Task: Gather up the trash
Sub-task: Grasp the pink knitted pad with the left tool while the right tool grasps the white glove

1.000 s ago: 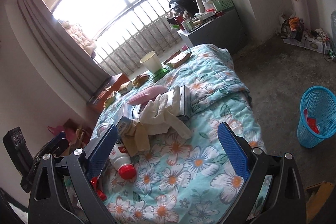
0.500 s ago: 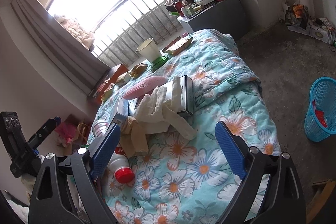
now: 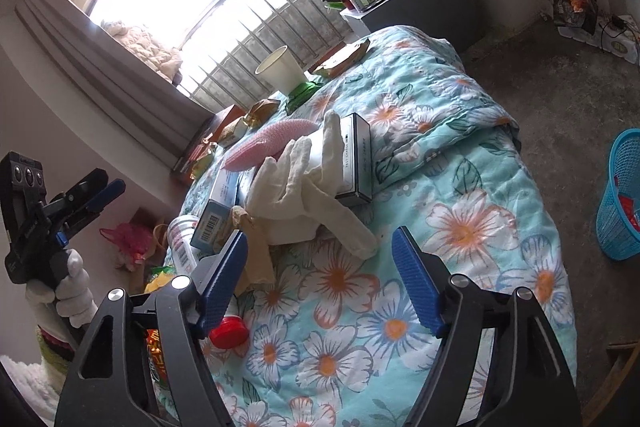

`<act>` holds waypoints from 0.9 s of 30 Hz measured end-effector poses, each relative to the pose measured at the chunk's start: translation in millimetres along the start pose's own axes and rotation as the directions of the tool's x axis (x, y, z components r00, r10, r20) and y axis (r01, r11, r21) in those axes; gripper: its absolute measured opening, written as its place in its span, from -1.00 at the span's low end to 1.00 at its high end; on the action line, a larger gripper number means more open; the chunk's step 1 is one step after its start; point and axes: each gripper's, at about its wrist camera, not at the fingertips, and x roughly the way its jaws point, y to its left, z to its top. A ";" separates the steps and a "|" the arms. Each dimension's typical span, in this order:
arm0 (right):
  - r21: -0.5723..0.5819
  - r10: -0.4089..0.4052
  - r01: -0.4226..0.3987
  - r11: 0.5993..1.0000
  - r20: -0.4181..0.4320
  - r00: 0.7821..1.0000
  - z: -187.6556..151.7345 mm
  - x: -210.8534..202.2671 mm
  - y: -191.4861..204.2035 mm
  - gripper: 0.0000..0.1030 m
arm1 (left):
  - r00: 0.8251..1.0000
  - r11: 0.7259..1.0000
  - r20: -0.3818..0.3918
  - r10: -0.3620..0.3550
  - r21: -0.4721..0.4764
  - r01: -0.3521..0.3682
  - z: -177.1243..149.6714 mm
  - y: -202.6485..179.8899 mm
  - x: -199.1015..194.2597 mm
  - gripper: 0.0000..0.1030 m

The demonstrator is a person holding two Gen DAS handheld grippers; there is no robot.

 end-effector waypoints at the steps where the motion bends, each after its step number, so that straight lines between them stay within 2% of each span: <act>1: -0.002 -0.005 0.005 1.000 -0.004 1.000 -0.6 1.1 -0.6 0.33 | 1.000 1.000 -0.023 -0.005 -0.007 0.005 2.1 1.5 6.0 0.49; 6: 0.020 -0.001 0.001 1.000 -0.006 1.000 5.6 3.6 -7.9 0.31 | 0.984 0.997 -0.175 -0.033 0.070 0.046 29.0 -4.6 43.2 0.49; 10: 0.035 -0.004 0.004 0.999 -0.001 1.000 7.5 3.8 -11.2 0.31 | 0.950 0.996 -0.307 -0.048 0.059 0.070 61.7 -0.7 90.4 0.50; 13: 0.043 -0.007 0.007 0.999 -0.008 1.000 5.2 5.6 -12.8 0.31 | 0.902 0.996 -0.425 -0.080 0.007 0.091 79.6 7.0 138.9 0.56; 16: 0.047 -0.013 0.013 0.999 -0.014 1.000 4.6 6.6 -14.7 0.31 | 0.861 0.999 -0.506 -0.042 -0.036 0.028 89.4 17.3 182.8 0.56; 18: 0.052 -0.015 0.016 0.999 -0.015 1.000 4.6 6.4 -17.2 0.31 | 0.820 0.998 -0.570 -0.047 -0.052 0.021 93.2 20.3 207.8 0.56; 20: 0.058 -0.015 0.016 0.998 -0.012 1.000 5.2 5.9 -20.4 0.31 | 0.790 0.999 -0.612 -0.029 -0.047 0.000 95.1 23.2 225.8 0.56; 23: 0.071 -0.013 0.014 0.997 -0.014 1.000 5.4 7.9 -25.7 0.31 | 0.755 0.999 -0.655 0.002 -0.033 -0.031 94.0 25.6 246.2 0.56; 27: 0.084 -0.006 0.008 0.996 -0.024 1.000 4.4 13.2 -30.9 0.31 | 0.707 0.999 -0.706 0.054 0.043 -0.034 89.7 20.3 270.3 0.56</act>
